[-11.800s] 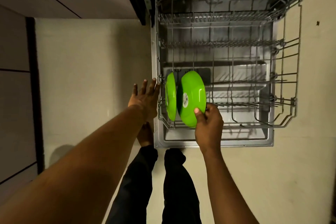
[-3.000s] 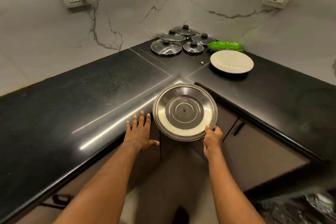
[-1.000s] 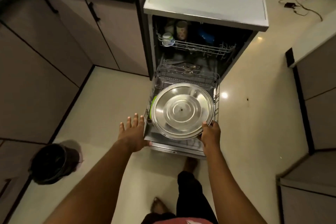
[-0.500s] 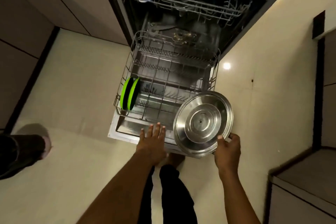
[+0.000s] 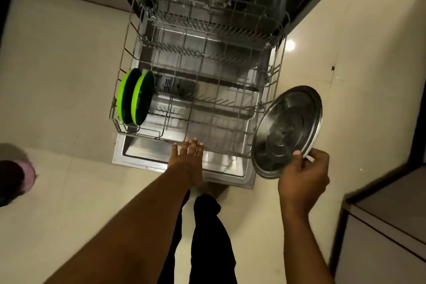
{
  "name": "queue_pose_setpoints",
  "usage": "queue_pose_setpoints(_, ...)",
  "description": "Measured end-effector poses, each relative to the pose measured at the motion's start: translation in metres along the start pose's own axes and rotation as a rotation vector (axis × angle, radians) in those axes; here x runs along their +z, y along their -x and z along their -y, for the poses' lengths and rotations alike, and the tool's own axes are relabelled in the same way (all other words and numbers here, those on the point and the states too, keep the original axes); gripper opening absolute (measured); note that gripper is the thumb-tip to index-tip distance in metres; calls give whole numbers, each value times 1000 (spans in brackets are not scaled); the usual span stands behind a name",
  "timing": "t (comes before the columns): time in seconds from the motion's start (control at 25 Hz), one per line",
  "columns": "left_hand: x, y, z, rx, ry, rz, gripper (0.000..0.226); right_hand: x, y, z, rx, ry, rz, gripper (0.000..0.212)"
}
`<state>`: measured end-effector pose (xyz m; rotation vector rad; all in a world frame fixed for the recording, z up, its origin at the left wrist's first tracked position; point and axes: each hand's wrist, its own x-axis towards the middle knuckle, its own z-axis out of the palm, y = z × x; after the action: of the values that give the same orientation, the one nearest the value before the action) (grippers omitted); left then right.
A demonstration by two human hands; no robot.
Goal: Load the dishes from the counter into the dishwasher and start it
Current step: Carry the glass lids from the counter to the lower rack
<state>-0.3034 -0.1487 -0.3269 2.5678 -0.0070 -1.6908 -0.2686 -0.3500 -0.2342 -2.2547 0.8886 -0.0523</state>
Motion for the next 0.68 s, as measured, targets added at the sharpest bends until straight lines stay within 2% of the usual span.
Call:
queue_pose_setpoints(0.4,-2,-14,9,59,-126,73,89,22,-17,0,-55,204,35,15)
queue_pose_setpoints(0.68,-2,-19,10,75,-136,58,89,38,-21,0,-75,256,51,13)
